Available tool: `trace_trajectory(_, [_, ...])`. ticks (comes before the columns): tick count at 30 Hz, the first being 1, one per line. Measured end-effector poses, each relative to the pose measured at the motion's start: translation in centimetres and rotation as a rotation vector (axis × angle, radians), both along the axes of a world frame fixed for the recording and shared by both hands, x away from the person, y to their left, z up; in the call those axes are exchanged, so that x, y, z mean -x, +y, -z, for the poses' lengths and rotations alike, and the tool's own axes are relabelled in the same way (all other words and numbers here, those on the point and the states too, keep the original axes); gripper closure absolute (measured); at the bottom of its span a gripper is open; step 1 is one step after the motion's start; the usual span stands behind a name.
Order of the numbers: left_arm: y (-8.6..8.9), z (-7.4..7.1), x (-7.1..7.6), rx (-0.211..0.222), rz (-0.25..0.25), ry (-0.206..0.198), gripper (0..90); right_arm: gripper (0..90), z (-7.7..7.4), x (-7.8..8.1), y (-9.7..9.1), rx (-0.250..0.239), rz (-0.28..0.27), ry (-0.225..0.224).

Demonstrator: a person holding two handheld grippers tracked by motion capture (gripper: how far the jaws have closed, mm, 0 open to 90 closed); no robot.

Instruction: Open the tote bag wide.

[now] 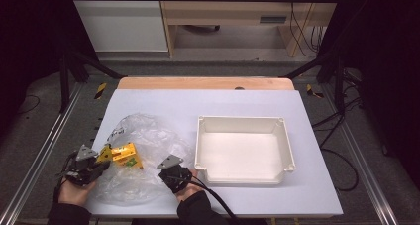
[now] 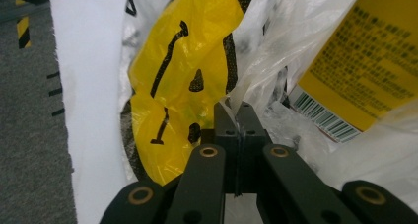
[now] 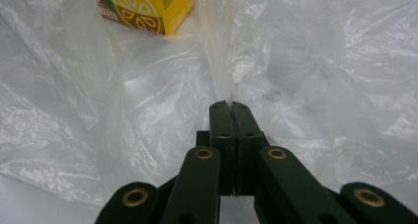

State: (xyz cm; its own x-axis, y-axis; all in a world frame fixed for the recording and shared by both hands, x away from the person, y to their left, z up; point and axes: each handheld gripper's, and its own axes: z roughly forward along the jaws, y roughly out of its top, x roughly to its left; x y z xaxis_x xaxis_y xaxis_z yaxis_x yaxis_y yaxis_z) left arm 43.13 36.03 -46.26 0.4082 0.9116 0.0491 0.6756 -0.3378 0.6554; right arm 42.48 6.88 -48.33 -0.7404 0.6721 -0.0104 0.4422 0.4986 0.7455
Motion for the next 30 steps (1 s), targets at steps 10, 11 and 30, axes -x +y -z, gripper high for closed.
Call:
trace_trajectory(10, [-0.1, 0.3, 0.2, 0.014, 0.002, 0.012, 89.7, 65.7, -1.6, 0.8, -0.8, -0.128, -0.043, -0.051])
trace_trajectory(11, [-0.1, 0.3, 0.2, 0.011, 0.003, 0.013, 89.7, 63.5, -2.0, 0.9, -0.9, -0.147, -0.051, -0.064])
trace_trajectory(30, [-0.2, 0.4, 0.3, 0.007, 0.003, 0.019, 89.6, 89.9, -0.2, 1.3, 0.6, -0.071, -0.147, 0.064])
